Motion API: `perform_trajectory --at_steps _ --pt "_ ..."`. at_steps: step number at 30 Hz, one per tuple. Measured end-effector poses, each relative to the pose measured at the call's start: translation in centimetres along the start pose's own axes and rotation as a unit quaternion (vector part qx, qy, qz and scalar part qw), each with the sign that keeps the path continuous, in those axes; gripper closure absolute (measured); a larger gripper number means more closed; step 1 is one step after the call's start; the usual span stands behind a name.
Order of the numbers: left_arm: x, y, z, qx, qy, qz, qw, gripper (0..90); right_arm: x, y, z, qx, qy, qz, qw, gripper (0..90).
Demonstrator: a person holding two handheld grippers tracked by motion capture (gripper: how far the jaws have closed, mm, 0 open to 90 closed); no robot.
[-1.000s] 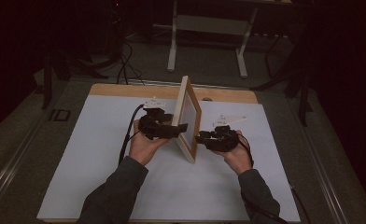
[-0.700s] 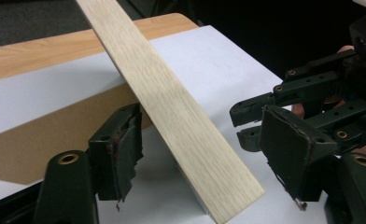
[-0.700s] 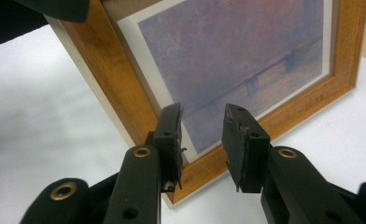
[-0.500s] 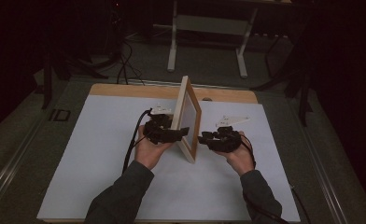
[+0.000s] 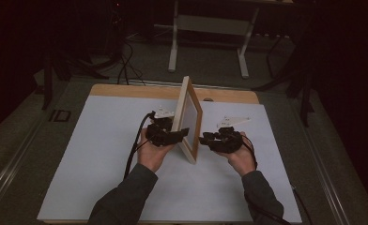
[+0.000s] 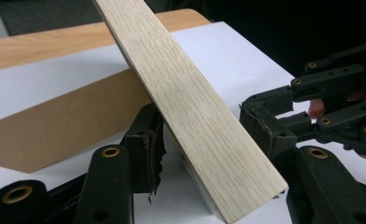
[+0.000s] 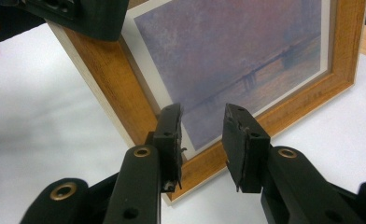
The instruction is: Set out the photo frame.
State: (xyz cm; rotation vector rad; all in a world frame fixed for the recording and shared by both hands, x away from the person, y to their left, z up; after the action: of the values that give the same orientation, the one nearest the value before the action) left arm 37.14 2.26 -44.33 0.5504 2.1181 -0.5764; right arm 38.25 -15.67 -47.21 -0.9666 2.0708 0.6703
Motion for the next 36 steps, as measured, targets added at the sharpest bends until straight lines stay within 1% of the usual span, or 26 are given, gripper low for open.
perform_trajectory --at_steps 5,13,17,19,29,33,36 --pt "0.1 -0.2 0.1 -0.014 -0.008 -0.002 0.9999 53.3 0.0 0.0 0.0 0.000 0.001 -0.002 1.0000 67.0" --pt "0.1 -0.3 0.0 -0.029 -0.006 0.000 0.9996 54.5 0.0 -0.2 -0.3 0.002 -0.001 0.002 1.0000 67.0" --pt "0.1 -0.1 -0.1 -0.032 -0.004 -0.002 0.9995 55.6 0.2 -0.3 -0.3 0.003 -0.001 0.003 1.0000 66.9" --pt "0.1 0.0 -0.2 -0.035 0.000 -0.001 0.9994 56.4 0.2 -0.3 -0.3 0.002 -0.002 0.004 1.0000 67.0" --pt "0.0 1.0 -0.7 -0.044 0.002 -0.009 0.9990 60.9 0.2 -0.3 -0.3 0.004 -0.002 0.003 1.0000 66.8" --pt "0.0 1.4 -0.9 -0.044 0.003 -0.011 0.9990 63.0 0.2 -0.3 -0.3 0.003 -0.001 0.003 1.0000 66.8" --pt "0.0 2.0 -1.2 -0.045 0.005 -0.014 0.9989 64.5 0.2 -0.3 -0.3 0.003 0.001 0.001 1.0000 66.7"
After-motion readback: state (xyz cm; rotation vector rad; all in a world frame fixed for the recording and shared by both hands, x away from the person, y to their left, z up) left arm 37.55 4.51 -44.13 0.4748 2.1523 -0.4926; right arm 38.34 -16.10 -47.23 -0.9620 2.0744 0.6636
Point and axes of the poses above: each handheld gripper's, and its own axes: z roughly forward along the jaws, x roughly out of its underside, y roughly to its left, the point moved 5 cm from there along z, roughly forward along the jaws, and after that the axes turned 2 degrees about -x, right-handed, at the moved point
